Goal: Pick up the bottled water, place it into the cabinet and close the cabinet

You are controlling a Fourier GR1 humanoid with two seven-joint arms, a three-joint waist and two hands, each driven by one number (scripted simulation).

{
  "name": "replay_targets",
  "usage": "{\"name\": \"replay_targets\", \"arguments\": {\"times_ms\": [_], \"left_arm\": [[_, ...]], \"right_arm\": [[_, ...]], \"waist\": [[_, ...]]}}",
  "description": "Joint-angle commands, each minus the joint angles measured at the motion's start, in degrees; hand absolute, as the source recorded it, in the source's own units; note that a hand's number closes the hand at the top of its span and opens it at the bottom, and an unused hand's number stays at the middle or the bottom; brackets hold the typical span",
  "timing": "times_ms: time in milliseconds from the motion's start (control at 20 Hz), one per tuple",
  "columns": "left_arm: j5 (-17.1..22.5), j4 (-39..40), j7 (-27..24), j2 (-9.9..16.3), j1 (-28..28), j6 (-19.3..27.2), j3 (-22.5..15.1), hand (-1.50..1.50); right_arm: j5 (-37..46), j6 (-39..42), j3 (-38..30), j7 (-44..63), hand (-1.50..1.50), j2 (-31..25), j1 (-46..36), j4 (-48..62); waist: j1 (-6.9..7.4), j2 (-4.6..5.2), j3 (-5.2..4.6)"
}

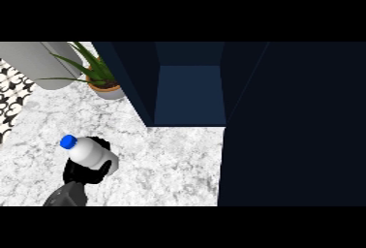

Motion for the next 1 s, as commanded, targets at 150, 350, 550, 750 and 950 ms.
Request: {"name": "replay_targets", "arguments": {"times_ms": [150, 350, 550, 750, 950], "left_arm": [[4.9, -14.4, 8.2, -1.6, 4.4, -1.3, -1.3, 1.50], [4.9, -24.5, 13.9, -4.8, 8.4, 4.5, -4.5, 1.50], [5.0, -36.4, 20.5, -7.5, 9.4, 10.3, -7.7, 1.50], [4.8, -46.3, 22.8, -9.1, 12.4, 13.9, -10.4, 1.50], [4.9, -47.7, 22.5, -9.9, 8.5, 23.4, -18.7, 1.50]], "right_arm": [[-0.4, 0.3, -1.2, 0.0, -1.50, -0.8, -2.4, 2.1], [0.5, -0.4, 0.8, 0.4, -1.50, -0.2, -1.6, 0.4], [0.4, -1.3, 2.8, -0.1, -1.50, 1.5, 0.8, 0.0], [0.8, -2.6, 3.2, 2.0, -1.50, 1.5, -2.3, -0.1], [4.1, -3.7, 7.4, 2.4, -1.50, 2.2, -1.1, -0.6]], "waist": [[0.26, -0.05, 0.02], [0.19, -0.03, 0.02], [0.22, -0.13, 0.04], [0.24, -0.03, 0.01], [-0.13, 0.02, -0.01]]}}
